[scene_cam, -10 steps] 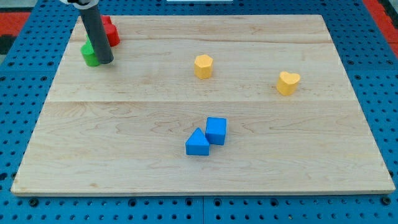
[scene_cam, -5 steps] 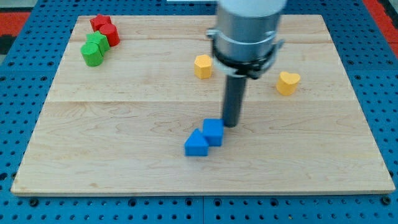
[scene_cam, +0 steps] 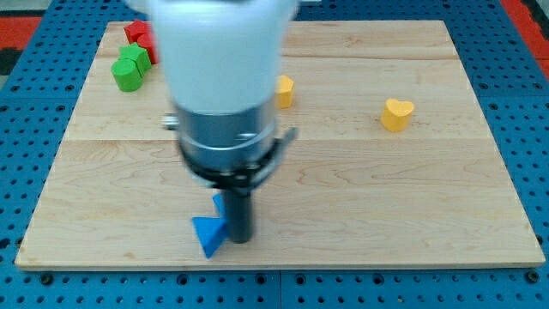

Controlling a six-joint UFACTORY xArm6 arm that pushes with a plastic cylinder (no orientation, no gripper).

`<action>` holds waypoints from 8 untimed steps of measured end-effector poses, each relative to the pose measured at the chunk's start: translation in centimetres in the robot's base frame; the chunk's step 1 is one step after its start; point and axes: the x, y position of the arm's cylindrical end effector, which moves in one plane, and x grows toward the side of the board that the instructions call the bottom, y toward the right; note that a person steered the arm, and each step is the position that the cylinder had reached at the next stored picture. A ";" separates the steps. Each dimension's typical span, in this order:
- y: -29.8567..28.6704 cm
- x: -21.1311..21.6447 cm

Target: Push the blue triangle to bottom left of the board

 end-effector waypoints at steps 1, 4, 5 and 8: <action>-5.5 -0.4; -4.4 0.7; -10.1 1.0; -1.4 0.4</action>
